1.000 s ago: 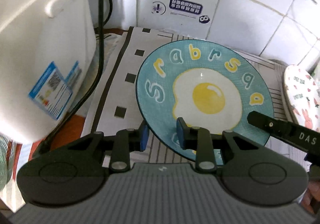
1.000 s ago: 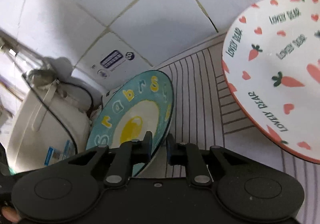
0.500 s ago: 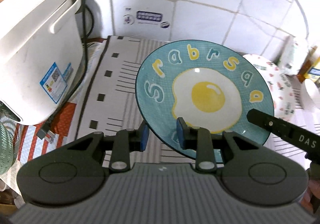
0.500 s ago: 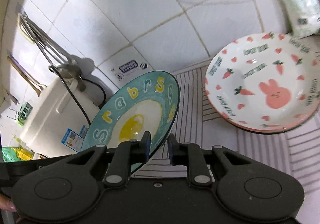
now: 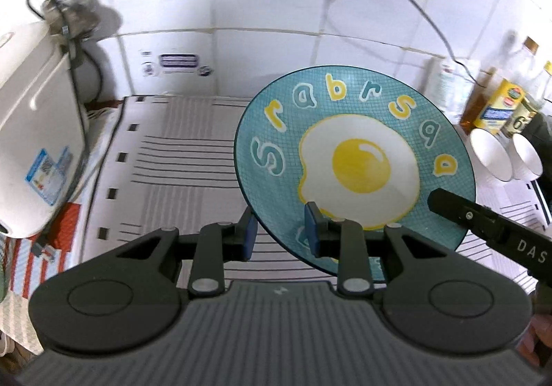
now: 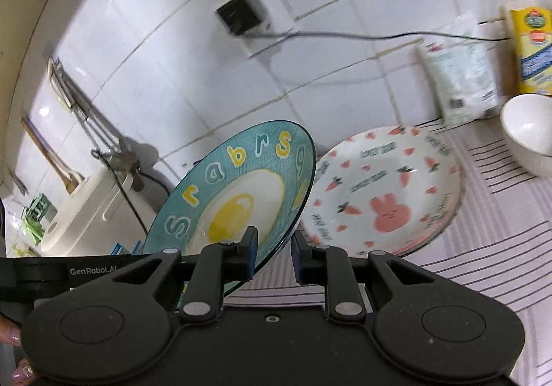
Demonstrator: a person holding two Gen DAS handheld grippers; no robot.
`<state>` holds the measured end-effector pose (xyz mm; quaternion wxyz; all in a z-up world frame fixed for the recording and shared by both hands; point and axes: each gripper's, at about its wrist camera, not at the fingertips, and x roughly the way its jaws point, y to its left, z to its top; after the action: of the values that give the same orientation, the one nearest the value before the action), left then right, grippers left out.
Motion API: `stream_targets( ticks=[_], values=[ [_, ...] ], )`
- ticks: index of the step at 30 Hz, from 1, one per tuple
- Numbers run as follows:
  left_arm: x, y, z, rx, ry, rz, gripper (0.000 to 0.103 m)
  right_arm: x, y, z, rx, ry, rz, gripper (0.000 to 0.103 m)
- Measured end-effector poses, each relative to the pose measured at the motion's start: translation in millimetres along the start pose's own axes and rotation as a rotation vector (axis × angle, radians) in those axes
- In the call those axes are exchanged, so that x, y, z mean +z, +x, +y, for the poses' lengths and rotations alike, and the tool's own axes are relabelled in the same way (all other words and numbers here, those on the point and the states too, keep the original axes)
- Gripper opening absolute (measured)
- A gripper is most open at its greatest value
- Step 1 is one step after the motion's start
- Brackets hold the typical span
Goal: Organize plates and bowls
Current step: 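Grip the teal egg plate rim with the left tool and lift it, then lower the teal egg plate onto the plate stack and open the left tool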
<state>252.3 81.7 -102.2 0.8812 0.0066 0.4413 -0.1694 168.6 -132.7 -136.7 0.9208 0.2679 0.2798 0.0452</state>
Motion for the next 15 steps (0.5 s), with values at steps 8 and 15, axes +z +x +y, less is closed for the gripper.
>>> stream_targets(
  ticks=[8,15],
  values=[
    [5,23,-53,-0.027,0.017,0.035,0.027,19,-22,-44,-0.032,-0.052,0.038,0.025],
    [7,56,-75,-0.01,-0.048,0.084,0.027,41,-12,-84,-0.03,-0.091,0.13,0.026]
  ],
)
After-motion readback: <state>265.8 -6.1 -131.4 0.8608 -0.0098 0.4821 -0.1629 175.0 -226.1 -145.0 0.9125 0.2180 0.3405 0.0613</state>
